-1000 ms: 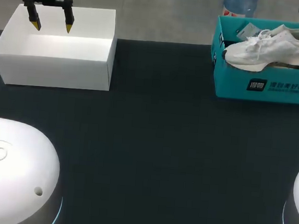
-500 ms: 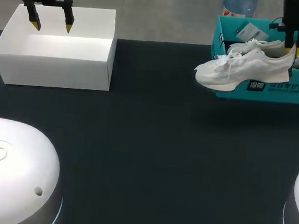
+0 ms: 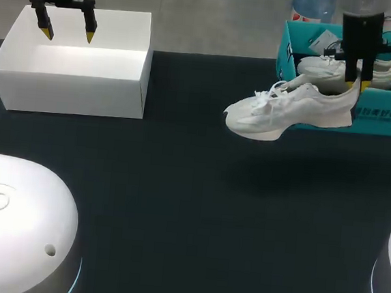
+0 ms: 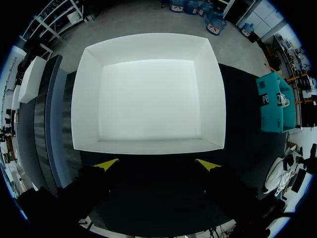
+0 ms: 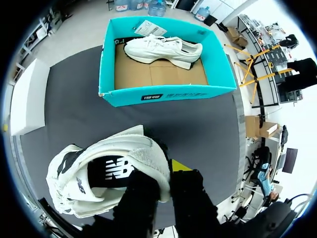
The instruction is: Take the shoe out of the shoebox, open the shoe tongue, remove and reinsert the insole, then place the shoe into the shoebox
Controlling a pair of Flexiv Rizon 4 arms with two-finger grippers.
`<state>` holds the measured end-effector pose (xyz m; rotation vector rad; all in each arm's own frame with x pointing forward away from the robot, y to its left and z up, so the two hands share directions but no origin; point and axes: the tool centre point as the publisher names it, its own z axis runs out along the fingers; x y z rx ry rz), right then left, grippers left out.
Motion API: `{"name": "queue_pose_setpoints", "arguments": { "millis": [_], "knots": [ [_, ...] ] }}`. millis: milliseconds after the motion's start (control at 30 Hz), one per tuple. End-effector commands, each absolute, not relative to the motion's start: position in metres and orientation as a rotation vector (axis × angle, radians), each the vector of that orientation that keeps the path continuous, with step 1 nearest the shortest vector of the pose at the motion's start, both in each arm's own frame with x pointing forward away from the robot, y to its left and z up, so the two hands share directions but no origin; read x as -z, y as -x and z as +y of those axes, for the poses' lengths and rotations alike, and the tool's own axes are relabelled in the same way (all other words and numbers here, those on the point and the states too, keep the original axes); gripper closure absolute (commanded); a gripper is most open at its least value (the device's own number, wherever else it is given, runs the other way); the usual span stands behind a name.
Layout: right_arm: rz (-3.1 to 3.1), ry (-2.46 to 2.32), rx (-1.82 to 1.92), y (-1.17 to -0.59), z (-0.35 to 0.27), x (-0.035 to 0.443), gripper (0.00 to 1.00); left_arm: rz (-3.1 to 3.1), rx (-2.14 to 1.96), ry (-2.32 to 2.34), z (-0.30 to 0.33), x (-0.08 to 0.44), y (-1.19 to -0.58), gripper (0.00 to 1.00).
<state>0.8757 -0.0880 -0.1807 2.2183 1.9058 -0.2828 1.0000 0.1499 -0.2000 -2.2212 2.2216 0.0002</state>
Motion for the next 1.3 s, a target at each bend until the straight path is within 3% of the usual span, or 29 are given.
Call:
{"name": "queue_pose_setpoints", "arguments": {
  "millis": [33, 767, 1300],
  "knots": [
    [1.885, -2.165, 0.176, -0.861, -0.071, 0.184, 1.00, 2.222, 0.000, 2.221, 0.150, 0.200, -1.000, 0.00],
    [1.881, -2.202, 0.142, -0.793, 0.010, 0.203, 1.00, 2.222, 0.000, 2.221, 0.150, 0.200, -1.000, 0.00],
    [1.883, -2.219, 0.170, -0.776, 0.026, 0.206, 1.00, 2.222, 0.000, 2.221, 0.150, 0.200, -1.000, 0.00]
  ]
}}
